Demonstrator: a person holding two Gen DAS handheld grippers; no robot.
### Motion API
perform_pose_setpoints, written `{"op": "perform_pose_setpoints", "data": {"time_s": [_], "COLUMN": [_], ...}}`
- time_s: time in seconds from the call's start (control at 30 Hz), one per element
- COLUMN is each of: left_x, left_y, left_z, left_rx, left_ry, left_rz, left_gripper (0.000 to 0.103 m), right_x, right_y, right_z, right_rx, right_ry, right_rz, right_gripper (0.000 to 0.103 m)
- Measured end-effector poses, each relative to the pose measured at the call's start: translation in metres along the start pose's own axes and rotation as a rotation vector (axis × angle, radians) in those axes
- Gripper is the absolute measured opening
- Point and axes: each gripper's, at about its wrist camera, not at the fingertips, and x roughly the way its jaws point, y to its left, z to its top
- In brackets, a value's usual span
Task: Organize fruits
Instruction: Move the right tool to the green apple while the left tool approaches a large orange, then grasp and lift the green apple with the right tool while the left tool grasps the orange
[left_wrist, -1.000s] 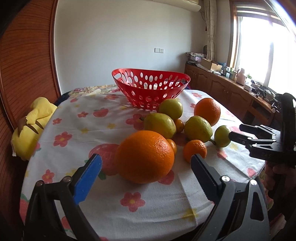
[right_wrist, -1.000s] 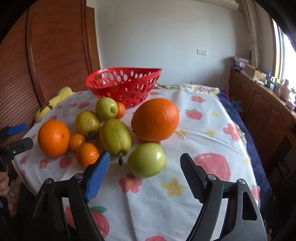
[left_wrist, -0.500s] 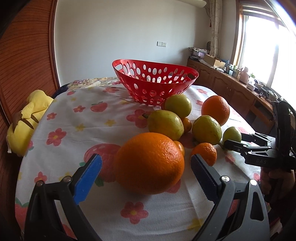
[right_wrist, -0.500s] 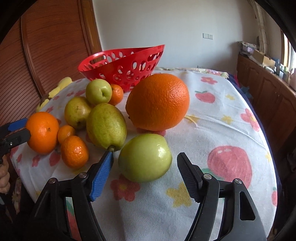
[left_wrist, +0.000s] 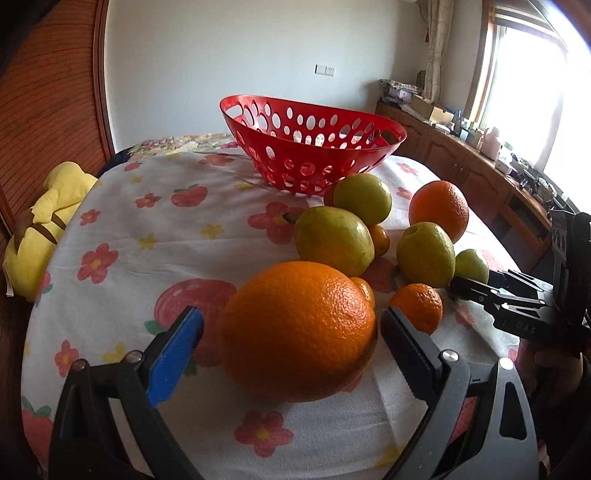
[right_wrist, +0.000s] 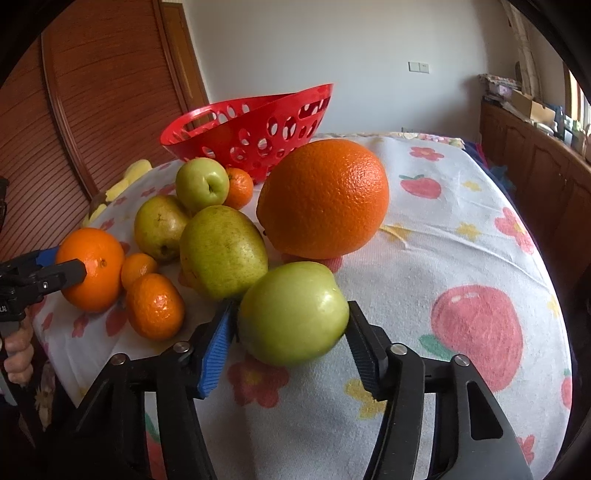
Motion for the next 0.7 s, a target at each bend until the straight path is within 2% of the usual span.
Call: {"op": "perform_pose_setpoints", "data": {"time_s": [0.2,0.3,0.7], "left_x": [0.004,0.003,0.012], "left_y": [0.001,0.003,0.001], "left_z": [0.004,0.005,0.014], "left_rx": [0.003,-0.008,0.003], "left_ry": [0.053,0.065,0.124], "left_rz": [-0.009,-0.025,-0.019], "left_gripper": [0.096,0.090,0.092], "right_x": [0.000,-0.001,-0.006], "right_y": [0.001,0.000,-0.008], "right_z": [0.000,0.001,0.002], "right_rx": [0.004,0.010,0.006], "right_ry": [0.001,0.011,0.062], "right_rz": [-0.004,0.000,-0.010], "right_gripper": [0.058,0.057,0.057]}}
